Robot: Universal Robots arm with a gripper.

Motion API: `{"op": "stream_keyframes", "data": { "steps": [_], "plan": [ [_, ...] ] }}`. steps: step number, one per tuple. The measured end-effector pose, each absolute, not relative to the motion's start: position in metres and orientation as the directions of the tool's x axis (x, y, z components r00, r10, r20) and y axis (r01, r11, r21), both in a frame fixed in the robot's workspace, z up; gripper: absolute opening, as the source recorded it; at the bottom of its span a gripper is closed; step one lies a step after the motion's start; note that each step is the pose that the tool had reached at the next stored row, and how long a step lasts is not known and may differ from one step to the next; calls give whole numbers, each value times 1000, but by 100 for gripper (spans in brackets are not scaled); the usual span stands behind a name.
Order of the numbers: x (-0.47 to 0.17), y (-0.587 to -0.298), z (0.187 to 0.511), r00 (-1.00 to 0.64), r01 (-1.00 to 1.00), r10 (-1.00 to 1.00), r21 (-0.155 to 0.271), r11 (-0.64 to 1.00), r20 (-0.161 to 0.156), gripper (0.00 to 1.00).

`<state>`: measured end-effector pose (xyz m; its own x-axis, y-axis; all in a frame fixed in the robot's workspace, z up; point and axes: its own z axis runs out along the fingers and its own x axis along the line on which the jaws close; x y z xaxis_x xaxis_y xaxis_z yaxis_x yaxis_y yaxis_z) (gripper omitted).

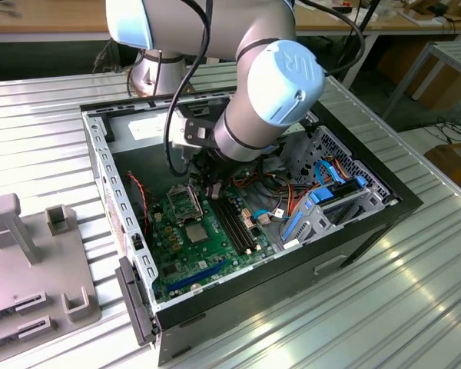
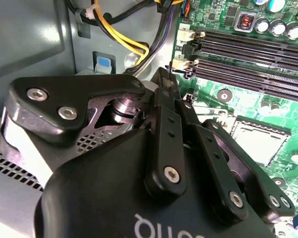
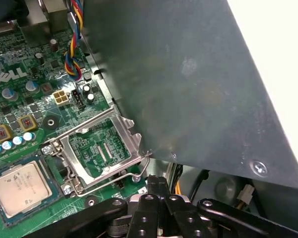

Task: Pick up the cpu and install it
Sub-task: 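Close the cpu cover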

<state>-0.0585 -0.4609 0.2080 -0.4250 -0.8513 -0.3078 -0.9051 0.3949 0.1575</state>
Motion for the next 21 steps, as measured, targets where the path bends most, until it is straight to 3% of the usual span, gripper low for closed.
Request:
{"op": "stream_keyframes", "data": {
  "steps": [17,21],
  "plan": [
    [-62,-461,199,-425,-905,-847,164,392,-321,11],
    [-62,-461,216,-425,-905,-870,130,405,-248,11]
  ]
}}
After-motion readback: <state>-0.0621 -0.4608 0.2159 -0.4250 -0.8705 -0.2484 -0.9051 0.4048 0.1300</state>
